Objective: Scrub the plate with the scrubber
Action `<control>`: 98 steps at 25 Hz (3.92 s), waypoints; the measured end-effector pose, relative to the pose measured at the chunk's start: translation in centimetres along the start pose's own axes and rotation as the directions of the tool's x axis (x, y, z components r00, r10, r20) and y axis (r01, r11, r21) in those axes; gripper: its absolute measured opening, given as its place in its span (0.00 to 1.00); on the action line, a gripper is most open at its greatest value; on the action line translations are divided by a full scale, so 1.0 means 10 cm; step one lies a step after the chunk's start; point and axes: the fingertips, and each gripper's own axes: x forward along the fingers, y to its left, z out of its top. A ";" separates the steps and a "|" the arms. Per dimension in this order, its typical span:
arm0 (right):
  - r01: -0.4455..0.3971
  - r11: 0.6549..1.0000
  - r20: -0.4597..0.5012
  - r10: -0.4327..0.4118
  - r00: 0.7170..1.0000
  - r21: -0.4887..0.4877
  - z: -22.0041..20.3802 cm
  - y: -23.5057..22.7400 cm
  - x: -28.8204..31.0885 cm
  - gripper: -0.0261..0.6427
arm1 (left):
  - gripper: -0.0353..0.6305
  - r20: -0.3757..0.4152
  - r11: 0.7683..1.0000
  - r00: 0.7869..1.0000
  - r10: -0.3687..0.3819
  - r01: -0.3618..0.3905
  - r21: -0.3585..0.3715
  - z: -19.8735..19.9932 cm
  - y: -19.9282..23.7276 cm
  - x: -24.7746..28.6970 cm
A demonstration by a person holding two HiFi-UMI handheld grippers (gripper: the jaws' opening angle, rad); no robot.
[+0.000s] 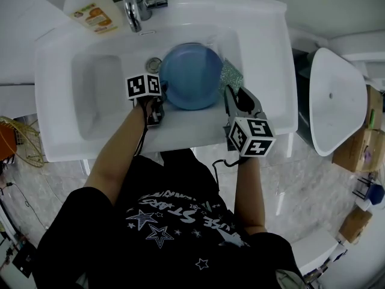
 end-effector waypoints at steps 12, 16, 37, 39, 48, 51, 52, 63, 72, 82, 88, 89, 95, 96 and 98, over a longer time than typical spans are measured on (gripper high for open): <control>-0.030 0.998 0.021 0.032 0.999 -0.054 0.11 0.17 0.00 0.21 | 0.09 0.072 0.991 0.993 -0.091 0.097 -0.093 0.17 -0.03 -0.21; -0.044 0.992 0.029 0.047 0.998 -0.118 0.17 0.31 -0.01 0.21 | 0.09 0.112 0.995 0.990 -0.081 0.088 -0.056 0.28 -0.05 -0.42; -0.037 0.498 -0.135 -0.163 0.977 -0.866 0.45 1.45 0.71 0.21 | 0.09 0.196 0.978 0.959 -0.204 0.207 0.003 0.29 -0.01 -1.73; -0.041 0.423 -0.139 -0.204 0.969 -0.905 0.43 1.54 0.76 0.21 | 0.09 0.192 0.976 0.957 -0.216 0.216 0.021 0.28 0.00 -1.82; -0.096 0.257 -0.148 -0.194 0.970 -0.962 0.30 2.14 0.79 0.21 | 0.10 0.162 0.968 0.955 -0.250 0.244 0.060 0.26 0.10 -2.06; -0.134 0.195 -0.165 -0.151 0.975 -0.972 0.20 2.34 0.77 0.21 | 0.10 0.160 0.965 0.952 -0.261 0.255 0.058 0.26 0.11 -2.10; -0.146 0.168 -0.170 -0.139 0.976 -0.975 0.16 2.39 0.76 0.21 | 0.10 0.159 0.964 0.951 -0.264 0.258 0.056 0.26 0.12 -2.10; -0.233 -0.096 -0.230 -0.043 0.972 -0.968 -0.15 2.72 0.59 0.21 | 0.11 0.164 0.958 0.944 -0.286 0.284 0.033 0.39 0.21 -2.14; -0.278 -0.287 -0.293 0.008 0.956 -0.917 -0.40 2.74 0.34 0.21 | 0.11 0.198 0.957 0.938 -0.286 0.289 0.015 0.55 0.28 -2.18; -0.304 -0.234 -0.321 0.040 0.946 -0.924 -0.39 2.53 0.13 0.21 | 0.10 0.220 0.964 0.940 -0.260 0.266 0.004 0.61 0.39 -2.20; -0.184 -0.067 -0.184 -0.005 0.983 -0.981 0.20 2.33 0.30 0.21 | 0.10 0.224 0.965 0.939 -0.260 0.261 0.023 0.53 0.34 -2.24; -0.165 -0.062 -0.164 -0.021 0.986 -0.984 0.29 2.30 0.36 0.21 | 0.10 0.223 0.965 0.940 -0.259 0.260 0.027 0.51 0.32 -2.25; -0.096 -0.057 -0.092 -0.062 0.994 -0.994 0.53 2.27 0.70 0.21 | 0.10 0.216 0.961 0.937 -0.275 0.274 0.036 0.40 0.23 -2.29; -0.089 -0.063 -0.085 -0.065 0.994 -0.994 0.55 2.29 0.75 0.21 | 0.10 0.218 0.961 0.936 -0.275 0.274 0.036 0.38 0.23 -2.31; -0.085 -0.072 -0.080 -0.071 0.994 -0.994 0.56 2.32 0.82 0.21 | 0.10 0.225 0.963 0.936 -0.269 0.268 0.039 0.37 0.23 -2.34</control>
